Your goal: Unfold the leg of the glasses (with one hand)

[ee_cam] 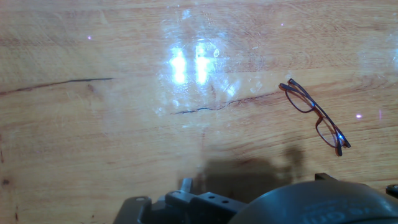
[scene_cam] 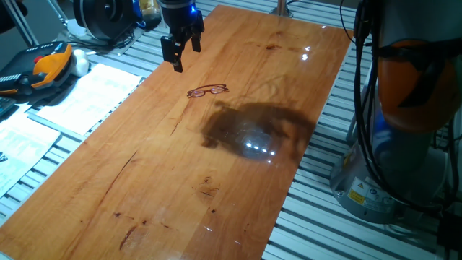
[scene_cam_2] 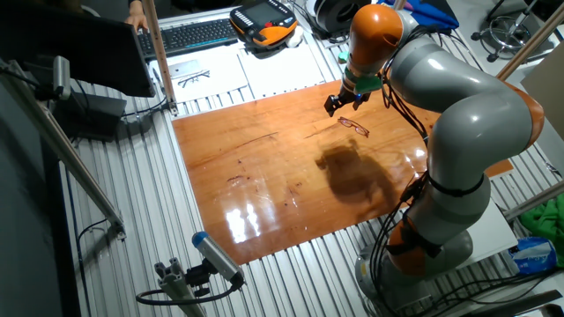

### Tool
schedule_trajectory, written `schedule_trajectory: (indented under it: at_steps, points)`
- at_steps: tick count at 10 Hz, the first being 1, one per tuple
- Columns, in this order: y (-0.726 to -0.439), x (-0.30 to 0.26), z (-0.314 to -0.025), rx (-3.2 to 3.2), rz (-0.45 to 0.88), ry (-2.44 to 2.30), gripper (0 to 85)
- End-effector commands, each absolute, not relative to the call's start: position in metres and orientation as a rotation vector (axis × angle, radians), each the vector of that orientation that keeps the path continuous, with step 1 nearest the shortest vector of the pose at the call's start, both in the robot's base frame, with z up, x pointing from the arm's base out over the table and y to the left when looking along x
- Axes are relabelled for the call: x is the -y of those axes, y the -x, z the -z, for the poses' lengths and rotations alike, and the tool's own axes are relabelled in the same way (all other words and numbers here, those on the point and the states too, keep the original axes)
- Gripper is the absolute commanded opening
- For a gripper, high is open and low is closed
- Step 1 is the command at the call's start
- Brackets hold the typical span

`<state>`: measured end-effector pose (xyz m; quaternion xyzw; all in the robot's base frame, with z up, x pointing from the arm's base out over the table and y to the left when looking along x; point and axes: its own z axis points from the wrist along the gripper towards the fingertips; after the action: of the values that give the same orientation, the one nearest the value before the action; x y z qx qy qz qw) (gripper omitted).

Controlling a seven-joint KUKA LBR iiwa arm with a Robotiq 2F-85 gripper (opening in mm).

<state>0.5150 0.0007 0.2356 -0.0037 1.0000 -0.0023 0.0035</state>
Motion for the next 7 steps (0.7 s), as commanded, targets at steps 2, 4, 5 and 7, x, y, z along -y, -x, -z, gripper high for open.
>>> schedule_trajectory:
  at_steps: [2,4,5,7]
  points:
    - [-0.5147,-0.0002,-0.2361,-3.064,0.168,0.105,0.0]
    - [-0.5147,-0.0002,-0.2361,-3.064,0.168,0.105,0.0]
    - [-0.5150,-0.0004,-0.2358,-3.069,0.163,0.105,0.0]
    - [-0.5160,-0.0004,-0.2351,-3.094,0.115,0.070,0.0]
